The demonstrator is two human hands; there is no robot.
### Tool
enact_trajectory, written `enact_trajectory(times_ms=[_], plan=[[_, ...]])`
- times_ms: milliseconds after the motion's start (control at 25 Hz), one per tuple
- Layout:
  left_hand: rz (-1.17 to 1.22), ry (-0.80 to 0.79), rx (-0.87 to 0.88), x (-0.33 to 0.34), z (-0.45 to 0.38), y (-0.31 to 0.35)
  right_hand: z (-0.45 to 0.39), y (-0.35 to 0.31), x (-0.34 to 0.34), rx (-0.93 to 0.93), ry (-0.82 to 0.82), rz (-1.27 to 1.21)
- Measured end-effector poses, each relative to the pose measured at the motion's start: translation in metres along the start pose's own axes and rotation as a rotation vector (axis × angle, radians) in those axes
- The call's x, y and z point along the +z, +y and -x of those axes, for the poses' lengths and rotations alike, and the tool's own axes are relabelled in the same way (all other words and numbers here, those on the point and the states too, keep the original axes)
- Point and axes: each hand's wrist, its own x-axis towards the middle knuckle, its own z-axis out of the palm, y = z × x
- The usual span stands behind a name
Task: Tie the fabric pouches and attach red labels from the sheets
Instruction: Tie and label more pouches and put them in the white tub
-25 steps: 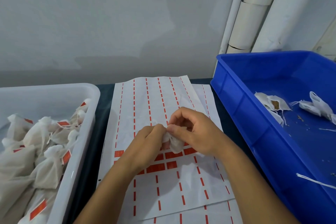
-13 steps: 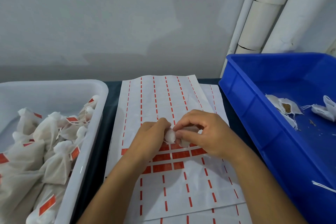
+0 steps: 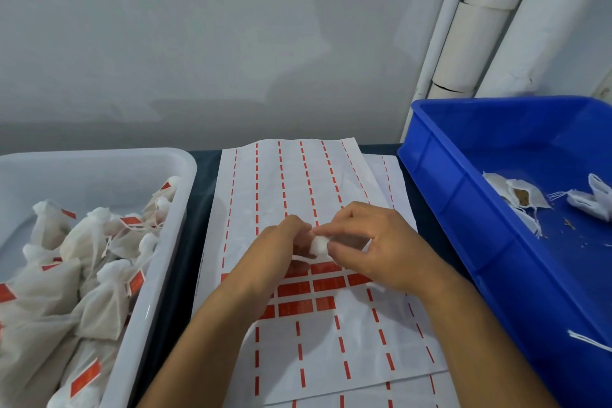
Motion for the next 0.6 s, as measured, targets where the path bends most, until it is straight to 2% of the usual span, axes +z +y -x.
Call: enact_trajectory(times_ms=[240, 400, 600], plan=[[0.013, -0.049, 0.01, 0.003, 0.0, -0.003, -0.004, 0.0, 0.004, -0.064, 0.16, -0.012], [0.072, -0.082, 0.132, 0.005, 0.001, -0.01, -0.004, 0.0, 0.004, -0.05, 0.239, -0.107], [0.138, -0.024, 0.267, 0.006, 0.003, -0.009, -0.007, -0.007, 0.006, -0.031, 0.269, -0.196]])
